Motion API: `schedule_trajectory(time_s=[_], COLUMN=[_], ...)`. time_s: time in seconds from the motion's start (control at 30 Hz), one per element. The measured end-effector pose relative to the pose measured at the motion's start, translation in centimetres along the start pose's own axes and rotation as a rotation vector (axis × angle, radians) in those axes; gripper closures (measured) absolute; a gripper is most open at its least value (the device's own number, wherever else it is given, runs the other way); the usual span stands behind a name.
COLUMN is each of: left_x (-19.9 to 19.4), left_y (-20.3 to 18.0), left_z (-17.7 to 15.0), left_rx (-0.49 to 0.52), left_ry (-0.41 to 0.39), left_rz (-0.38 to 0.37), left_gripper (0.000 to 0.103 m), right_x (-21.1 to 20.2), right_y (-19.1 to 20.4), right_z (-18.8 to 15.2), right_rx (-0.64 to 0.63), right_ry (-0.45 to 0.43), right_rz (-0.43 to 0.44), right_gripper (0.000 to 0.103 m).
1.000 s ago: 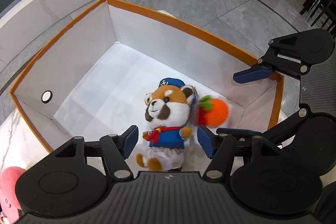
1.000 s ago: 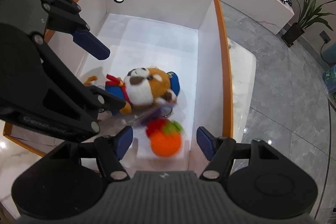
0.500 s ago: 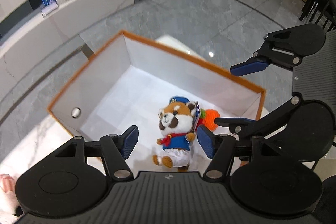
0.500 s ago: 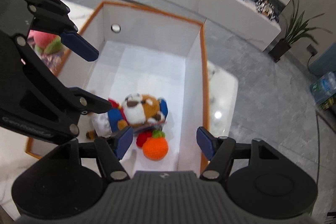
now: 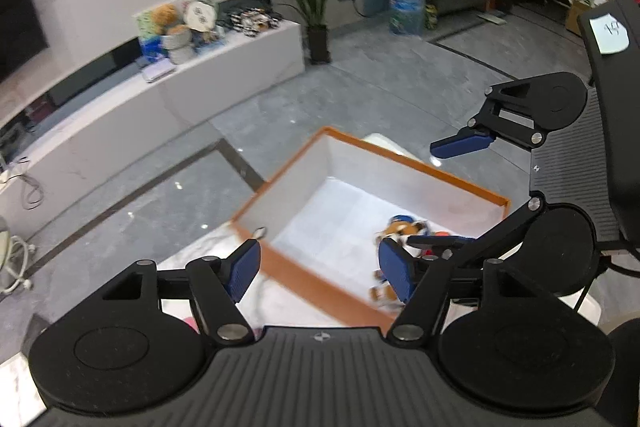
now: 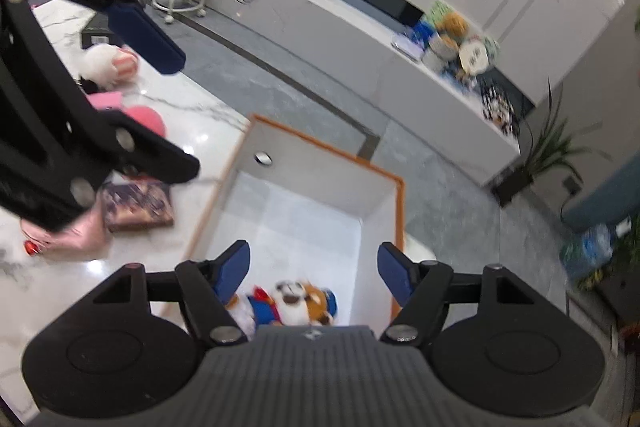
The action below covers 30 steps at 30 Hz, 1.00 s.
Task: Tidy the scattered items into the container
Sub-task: 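Lower the red panda plush into the box and open the left tool, then move both tools back over the table toward the remaining toys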
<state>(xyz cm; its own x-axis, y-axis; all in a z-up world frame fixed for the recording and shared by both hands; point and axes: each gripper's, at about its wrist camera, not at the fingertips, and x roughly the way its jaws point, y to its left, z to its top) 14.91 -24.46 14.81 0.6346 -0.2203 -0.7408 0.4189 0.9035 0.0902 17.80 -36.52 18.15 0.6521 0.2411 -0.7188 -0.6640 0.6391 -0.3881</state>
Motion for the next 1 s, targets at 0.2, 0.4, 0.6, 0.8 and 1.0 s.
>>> schedule_trajectory(time_s=[0.2, 0.4, 0.6, 0.8, 1.0], left_x=[-3.8, -6.6, -9.3, -9.7, -9.1], left_y=[3.4, 6.2, 8.8, 12.1, 15.9], left_z=[-1.9, -3.7, -5.7, -8.6, -12.8], left_rx=[-0.051, -0.074, -0.098, -0.156, -0.224], left_ry=[-0.029, -0.033, -0.041, -0.008, 0.028], left_rz=[0.056, 0.104, 0.159, 0.209, 0.240], left_gripper=[0.026, 0.025, 0.020, 0.020, 0.020], right_x=[-0.9, -1.1, -1.6, -1.5, -0.4], right_y=[3.9, 6.9, 8.7, 11.1, 13.4], right_z=[2.4, 3.9, 4.8, 5.2, 6.0], right_rx=[-0.100, -0.183, -0.231, -0.280, -0.319], right_ry=[-0.043, -0.054, -0.071, -0.068, -0.066], right_rz=[0.028, 0.043, 0.064, 0.091, 0.131], right_gripper=[0.030, 0.030, 0.029, 0.028, 0.028])
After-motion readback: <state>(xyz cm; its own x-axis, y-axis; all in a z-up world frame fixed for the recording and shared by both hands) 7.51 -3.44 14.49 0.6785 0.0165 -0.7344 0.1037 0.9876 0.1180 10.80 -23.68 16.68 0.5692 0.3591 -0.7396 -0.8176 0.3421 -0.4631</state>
